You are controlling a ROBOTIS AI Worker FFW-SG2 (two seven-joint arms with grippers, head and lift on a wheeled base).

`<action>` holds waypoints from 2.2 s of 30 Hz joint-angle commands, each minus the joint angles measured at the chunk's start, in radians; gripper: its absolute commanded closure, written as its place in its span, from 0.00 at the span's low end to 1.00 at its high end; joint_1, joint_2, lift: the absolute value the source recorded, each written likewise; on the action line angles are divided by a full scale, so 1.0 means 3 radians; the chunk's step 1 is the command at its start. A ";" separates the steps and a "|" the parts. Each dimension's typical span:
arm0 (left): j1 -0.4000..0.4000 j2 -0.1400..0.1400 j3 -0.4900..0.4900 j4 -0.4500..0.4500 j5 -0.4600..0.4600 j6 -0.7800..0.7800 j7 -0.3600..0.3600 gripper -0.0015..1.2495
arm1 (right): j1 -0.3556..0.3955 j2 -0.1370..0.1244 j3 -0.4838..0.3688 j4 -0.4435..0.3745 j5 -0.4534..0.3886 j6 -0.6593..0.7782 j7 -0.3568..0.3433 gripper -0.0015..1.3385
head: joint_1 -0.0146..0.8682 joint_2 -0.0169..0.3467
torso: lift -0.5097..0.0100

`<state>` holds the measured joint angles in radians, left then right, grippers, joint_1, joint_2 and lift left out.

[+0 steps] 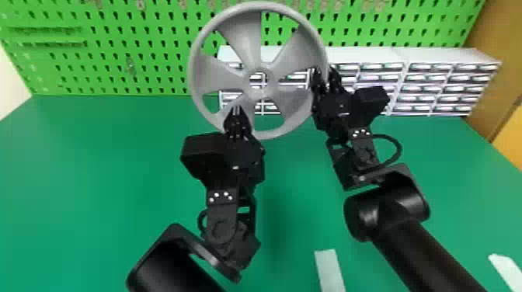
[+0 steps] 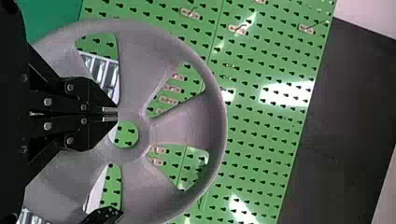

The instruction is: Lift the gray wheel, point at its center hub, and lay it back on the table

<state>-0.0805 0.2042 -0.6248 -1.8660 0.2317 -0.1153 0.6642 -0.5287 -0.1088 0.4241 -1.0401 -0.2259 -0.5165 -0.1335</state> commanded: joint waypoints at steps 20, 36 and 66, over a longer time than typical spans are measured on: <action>0.0739 0.0020 0.0901 -0.0862 -0.0384 0.0528 -0.0148 0.91 | 0.0019 -0.0036 -0.0084 0.0000 0.0017 0.0024 0.0000 0.94 | 0.80 0.18 | 0.80; 0.1000 0.0010 0.1617 -0.1015 -0.0246 0.0528 -0.0353 0.91 | 0.0034 -0.0062 -0.0115 0.0000 0.0017 0.0024 0.0000 0.94 | 0.80 0.18 | 0.80; 0.0959 -0.0287 0.2231 -0.0831 -0.0159 0.0425 -0.1304 0.58 | 0.0049 -0.0057 -0.0089 -0.0005 0.0012 0.0034 0.0000 0.94 | 0.80 0.18 | 0.80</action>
<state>0.2092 0.1219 0.0425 -2.1182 0.1795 0.0140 0.2746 -0.5151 -0.1258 0.3954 -1.0416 -0.2219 -0.5074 -0.1335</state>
